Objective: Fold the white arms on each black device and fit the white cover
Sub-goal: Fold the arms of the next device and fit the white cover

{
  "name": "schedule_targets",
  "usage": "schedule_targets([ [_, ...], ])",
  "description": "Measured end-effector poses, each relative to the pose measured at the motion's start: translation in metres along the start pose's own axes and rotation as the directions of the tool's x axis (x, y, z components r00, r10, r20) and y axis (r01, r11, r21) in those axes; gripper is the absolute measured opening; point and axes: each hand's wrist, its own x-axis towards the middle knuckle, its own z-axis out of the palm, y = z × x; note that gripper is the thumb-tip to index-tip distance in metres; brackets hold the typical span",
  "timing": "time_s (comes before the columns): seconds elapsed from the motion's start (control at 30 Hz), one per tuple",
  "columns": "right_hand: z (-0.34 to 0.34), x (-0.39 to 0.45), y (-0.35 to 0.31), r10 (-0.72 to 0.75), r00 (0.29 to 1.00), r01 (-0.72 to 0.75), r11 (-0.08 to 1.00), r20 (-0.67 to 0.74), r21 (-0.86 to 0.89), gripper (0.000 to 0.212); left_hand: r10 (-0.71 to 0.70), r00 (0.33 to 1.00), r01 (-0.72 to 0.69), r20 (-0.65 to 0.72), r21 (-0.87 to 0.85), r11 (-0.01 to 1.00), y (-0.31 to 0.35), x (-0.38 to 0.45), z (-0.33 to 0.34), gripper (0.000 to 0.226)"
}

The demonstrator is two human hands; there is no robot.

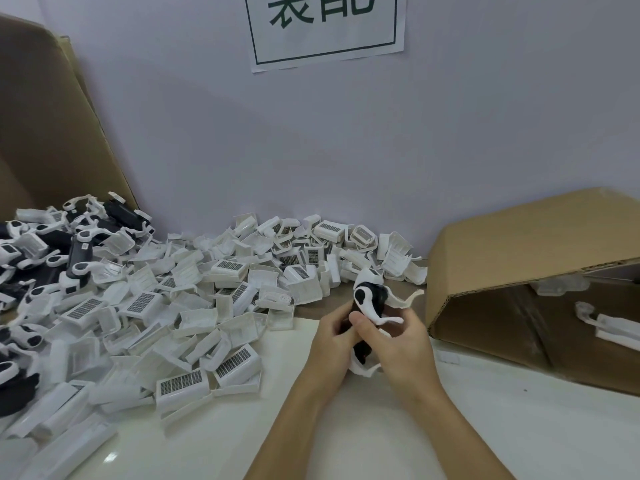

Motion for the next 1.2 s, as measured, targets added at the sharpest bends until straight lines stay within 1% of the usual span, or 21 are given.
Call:
schedule_targets([
  [0.1, -0.001, 0.005, -0.001, 0.024, 0.999, -0.022, 0.997, -0.03, 0.069, 0.03, 0.016, 1.0, -0.017, 0.012, 0.07, 0.997, 0.004, -0.002, 0.002, 0.01],
  [0.17, -0.002, 0.006, -0.001, 0.03, 0.998, -0.024, 0.996, -0.063, 0.089, 0.025, 0.021, 0.999, -0.023, 0.031, 0.088, 0.996, 0.004, -0.002, 0.002, 0.011],
  [0.23, -0.003, 0.007, 0.0, 0.034, 0.996, -0.027, 0.996, -0.081, 0.088, 0.023, 0.025, 0.999, -0.027, 0.037, 0.07, 0.997, 0.006, -0.002, 0.002, 0.009],
  [0.3, -0.006, 0.008, 0.0, 0.042, 0.996, -0.035, 0.995, -0.078, 0.095, 0.023, 0.018, 0.998, -0.021, 0.055, 0.062, 0.998, 0.005, -0.002, 0.001, 0.008],
  [0.43, -0.005, 0.008, -0.001, 0.058, 0.995, -0.05, 0.994, -0.078, 0.101, 0.026, 0.003, 0.998, -0.007, 0.062, 0.07, 0.997, 0.004, -0.001, 0.001, 0.015],
  [0.5, -0.004, 0.008, -0.001, 0.056, 0.995, -0.047, 0.994, -0.086, 0.099, 0.026, 0.009, 0.998, -0.013, 0.057, 0.069, 0.998, 0.003, -0.001, 0.001, 0.009],
  [0.53, -0.003, 0.007, -0.002, 0.055, 0.994, -0.045, 0.993, -0.093, 0.105, 0.026, 0.007, 0.999, -0.01, 0.053, 0.068, 0.998, 0.003, -0.001, 0.001, 0.01],
  [0.6, -0.001, 0.007, -0.003, 0.066, 0.993, -0.054, 0.992, -0.1, 0.118, 0.029, -0.012, 0.999, 0.009, 0.05, 0.072, 0.997, 0.003, -0.001, 0.001, 0.025],
  [0.63, 0.001, 0.006, -0.004, 0.074, 0.992, -0.061, 0.99, -0.101, 0.125, 0.031, -0.022, 0.999, 0.018, 0.05, 0.074, 0.997, 0.003, -0.001, 0.001, 0.028],
  [0.67, 0.002, 0.006, -0.006, 0.08, 0.991, -0.065, 0.988, -0.105, 0.137, 0.033, -0.023, 0.998, 0.018, 0.054, 0.078, 0.997, 0.002, 0.0, 0.001, 0.027],
  [0.73, 0.002, 0.007, -0.008, 0.084, 0.988, -0.063, 0.986, -0.132, 0.155, 0.033, -0.015, 0.998, 0.008, 0.065, 0.103, 0.995, 0.0, 0.0, 0.0, 0.015],
  [0.77, 0.003, 0.008, -0.01, 0.081, 0.985, -0.06, 0.988, -0.151, 0.14, 0.031, -0.008, 0.998, 0.001, 0.065, 0.117, 0.993, 0.001, 0.0, 0.0, 0.01],
  [0.83, 0.002, 0.009, -0.01, 0.054, 0.981, -0.043, 0.997, -0.186, 0.064, 0.028, -0.007, 0.998, 0.0, 0.06, 0.127, 0.992, 0.0, 0.0, 0.0, 0.012],
  [0.9, 0.003, 0.008, -0.009, 0.012, 0.975, -0.015, 1.0, -0.22, -0.011, 0.026, -0.014, 0.998, 0.007, 0.055, 0.126, 0.992, 0.0, 0.001, 0.001, 0.024],
  [0.97, 0.005, 0.007, -0.009, 0.0, 0.972, -0.008, 0.999, -0.237, -0.036, 0.028, -0.019, 0.999, 0.014, 0.048, 0.119, 0.993, -0.001, 0.001, 0.002, 0.033],
  [1.03, 0.006, 0.007, -0.011, 0.021, 0.978, -0.031, 0.998, -0.208, -0.045, 0.031, -0.04, 0.999, 0.037, 0.023, 0.103, 0.994, -0.002, 0.002, 0.002, 0.036],
  [1.1, 0.004, 0.007, -0.014, 0.063, 0.991, -0.069, 0.997, -0.115, -0.042, 0.035, -0.072, 0.997, 0.072, -0.006, 0.058, 0.996, -0.002, 0.003, 0.0, 0.03],
  [1.17, 0.001, 0.006, -0.019, 0.094, 0.996, -0.093, 0.995, 0.004, -0.031, 0.048, -0.115, 0.991, 0.112, -0.064, -0.049, 0.992, 0.0, 0.004, -0.001, 0.019],
  [1.2, -0.001, 0.006, -0.02, 0.101, 0.994, -0.1, 0.995, 0.049, -0.017, 0.053, -0.149, 0.982, 0.132, -0.118, -0.134, 0.982, -0.001, 0.005, -0.002, 0.018],
])
